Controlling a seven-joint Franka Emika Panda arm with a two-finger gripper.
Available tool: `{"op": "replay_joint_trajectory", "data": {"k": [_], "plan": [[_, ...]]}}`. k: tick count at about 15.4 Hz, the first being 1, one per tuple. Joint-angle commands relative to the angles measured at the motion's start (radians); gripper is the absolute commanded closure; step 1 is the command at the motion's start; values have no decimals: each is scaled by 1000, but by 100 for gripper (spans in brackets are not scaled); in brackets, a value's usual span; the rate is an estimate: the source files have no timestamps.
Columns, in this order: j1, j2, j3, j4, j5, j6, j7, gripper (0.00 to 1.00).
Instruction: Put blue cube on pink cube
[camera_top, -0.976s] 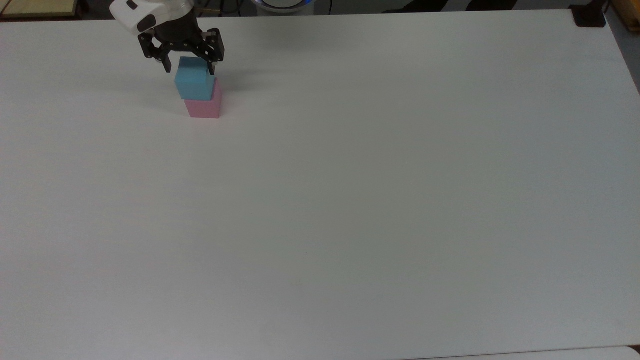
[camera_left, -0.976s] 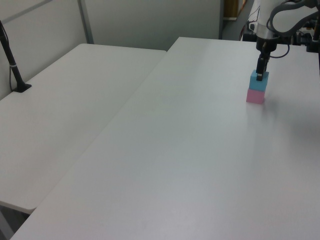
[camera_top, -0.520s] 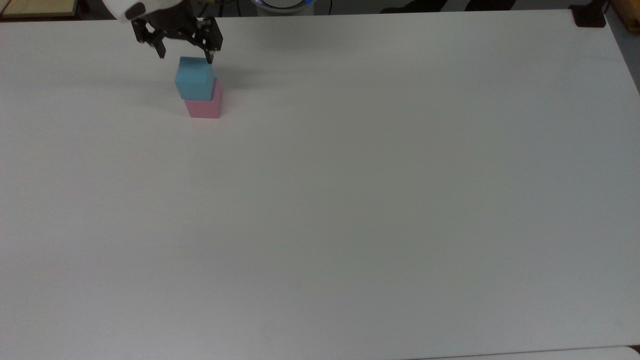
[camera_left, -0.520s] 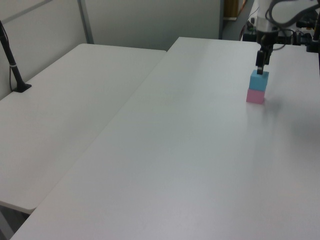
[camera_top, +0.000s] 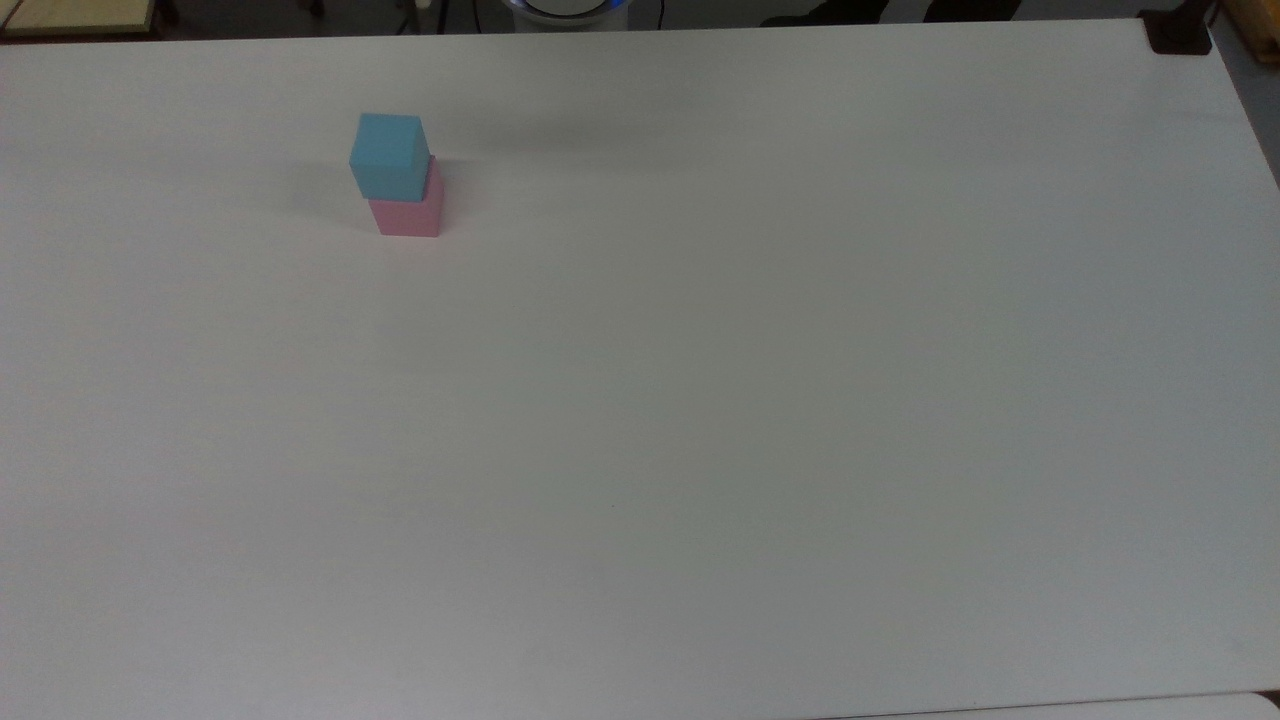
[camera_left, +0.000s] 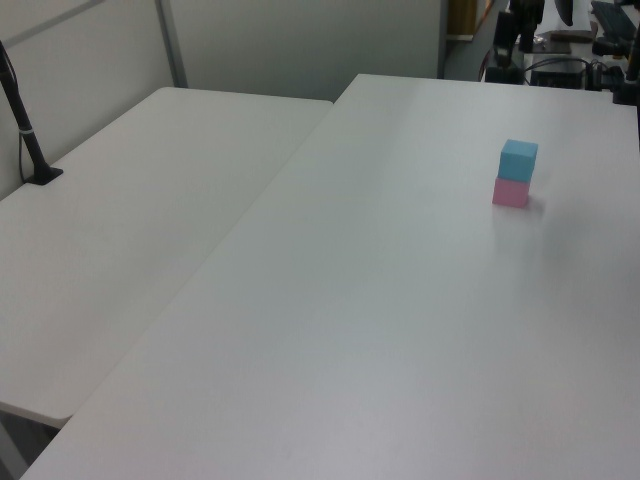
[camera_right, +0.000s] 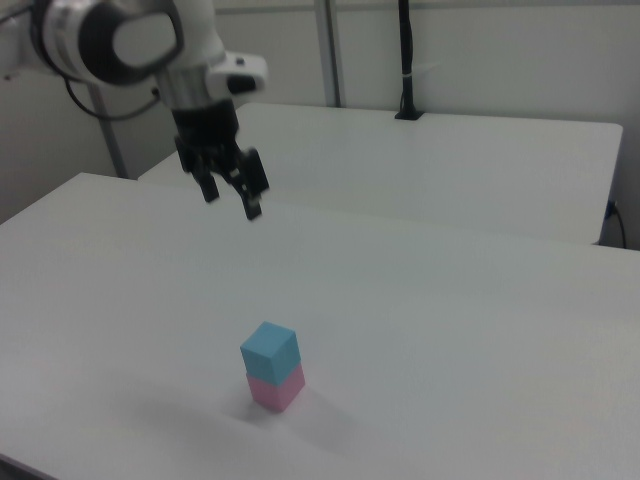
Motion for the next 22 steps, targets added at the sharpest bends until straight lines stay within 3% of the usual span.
{"op": "replay_joint_trajectory", "data": {"k": [1,4,7,8,22], "plan": [[92,21,-26,90,9,-60,32,0],[193,46,-93,125,8,-47,24,0],[322,105,-202,157,3,-42,-2,0],[331,112,-211,159,2,-30,-10,0],[327,118,-207,156,5,18,3,0]]}}
